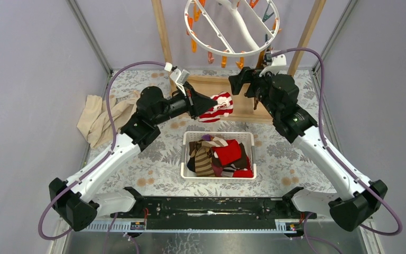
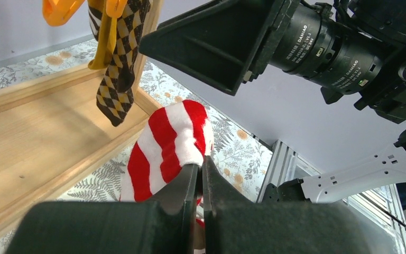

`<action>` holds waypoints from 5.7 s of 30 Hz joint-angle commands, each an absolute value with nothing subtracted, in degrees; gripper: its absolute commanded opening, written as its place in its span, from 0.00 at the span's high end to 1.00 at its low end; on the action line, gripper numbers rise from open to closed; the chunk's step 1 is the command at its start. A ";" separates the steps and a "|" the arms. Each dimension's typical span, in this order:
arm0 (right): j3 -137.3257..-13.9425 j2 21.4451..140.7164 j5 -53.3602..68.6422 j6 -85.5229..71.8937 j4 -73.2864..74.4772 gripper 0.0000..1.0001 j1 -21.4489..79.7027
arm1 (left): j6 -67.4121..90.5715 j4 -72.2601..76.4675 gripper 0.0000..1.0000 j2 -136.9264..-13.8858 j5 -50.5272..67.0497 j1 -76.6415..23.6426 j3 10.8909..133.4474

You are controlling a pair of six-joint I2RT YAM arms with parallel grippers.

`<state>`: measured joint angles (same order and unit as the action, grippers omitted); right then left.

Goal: Remove the socks clipped to the hanger
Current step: Place the sock in the bin.

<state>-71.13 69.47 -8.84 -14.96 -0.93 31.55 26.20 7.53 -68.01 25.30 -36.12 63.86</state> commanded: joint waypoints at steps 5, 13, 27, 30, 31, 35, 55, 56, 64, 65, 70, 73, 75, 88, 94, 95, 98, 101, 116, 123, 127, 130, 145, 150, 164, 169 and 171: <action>-68.08 63.18 -8.59 -18.14 4.99 0.00 31.20 | 24.81 0.19 0.92 -64.95 25.69 -37.23 67.12; -65.59 60.21 -6.90 -19.82 7.50 0.00 31.19 | 24.37 -5.74 0.92 -63.66 24.88 -37.90 67.90; -63.97 55.68 -8.61 -19.12 11.18 0.00 31.20 | 25.72 -13.96 0.91 -67.92 26.29 -39.95 70.23; -63.53 55.33 -8.53 -19.09 11.26 0.00 31.18 | 26.54 -14.42 0.90 -69.14 26.57 -40.31 69.42; -63.48 55.25 -8.49 -19.16 11.33 0.00 31.18 | 26.83 -14.68 0.91 -69.43 26.56 -40.48 69.14; -63.22 54.98 -8.51 -18.99 11.67 0.00 31.10 | 27.62 -16.01 0.89 -69.68 25.61 -41.49 66.79; -60.99 53.20 -4.67 -18.65 16.66 0.00 31.19 | 32.53 -15.26 0.68 -68.22 18.51 -42.71 45.87; -60.85 53.40 -3.60 -18.64 16.97 0.00 31.20 | 32.38 -15.50 0.64 -68.61 18.57 -42.64 46.23; -60.07 57.39 8.73 -18.67 20.35 0.06 31.37 | 29.46 -20.74 0.01 -67.76 17.99 -43.06 54.43; -59.97 58.29 9.64 -18.88 20.73 0.06 31.75 | 29.03 -21.75 0.01 -67.70 17.76 -43.10 56.09; -59.57 62.67 6.50 -19.12 22.63 0.09 38.59 | 28.60 -24.51 0.01 -65.72 15.56 -43.13 59.90; -58.33 63.68 2.75 -20.53 22.74 0.10 42.11 | 28.61 -26.18 0.01 -63.56 12.70 -43.11 60.80; -57.66 64.72 -0.24 -21.09 22.93 0.11 44.89 | 28.77 -26.91 0.01 -61.75 10.67 -43.15 60.64; -54.07 85.18 -16.33 -30.09 21.54 0.13 57.07 | 34.38 -31.69 0.01 -49.08 11.22 -43.47 50.22; -50.93 94.28 -17.33 -33.88 17.77 0.13 60.83 | 34.19 -32.24 0.01 -47.56 11.27 -43.48 49.70; -50.83 95.21 -17.33 -34.28 17.47 0.13 61.35 | 34.04 -32.25 0.01 -47.55 11.30 -43.45 49.74; -51.89 95.56 -17.82 -34.62 18.47 0.12 62.50 | 33.62 -32.15 0.01 -47.63 11.21 -43.45 50.09; -54.92 92.45 -19.03 -33.91 22.23 0.12 62.90 | 33.08 -32.17 0.01 -47.13 10.66 -43.51 50.65; -70.82 78.07 -11.48 -25.68 34.81 0.07 62.93 | 31.61 -31.36 0.01 -45.08 9.61 -43.42 53.20; -69.19 71.94 -10.05 -26.11 36.83 0.05 62.94 | 30.41 -31.51 0.01 -43.61 13.53 -43.49 51.82; -69.31 67.45 -15.53 -27.28 38.14 0.04 62.93 | 30.15 -32.92 0.01 -42.22 12.18 -43.48 52.37; -69.26 64.69 -19.01 -29.01 37.76 0.03 62.25 | 30.25 -32.89 0.01 -41.75 11.14 -43.42 52.19; -59.95 56.05 3.26 -26.18 20.77 0.03 29.14 | 30.00 -26.94 0.01 -51.48 11.49 -43.43 54.33; -59.82 58.16 9.51 -24.60 18.69 0.04 21.33 | 29.54 -23.73 0.01 -56.85 8.04 -43.34 57.24; -52.04 56.90 16.07 -26.00 12.53 0.04 7.92 | 27.68 -22.16 0.01 -64.72 6.63 -43.37 62.20; -52.96 59.82 16.97 -26.41 10.62 0.07 4.85 | 27.55 -20.49 0.02 -65.31 6.81 -43.02 60.73; -52.51 60.19 17.20 -27.04 8.52 0.10 4.44 | 27.53 -19.84 0.02 -65.75 7.30 -42.82 60.63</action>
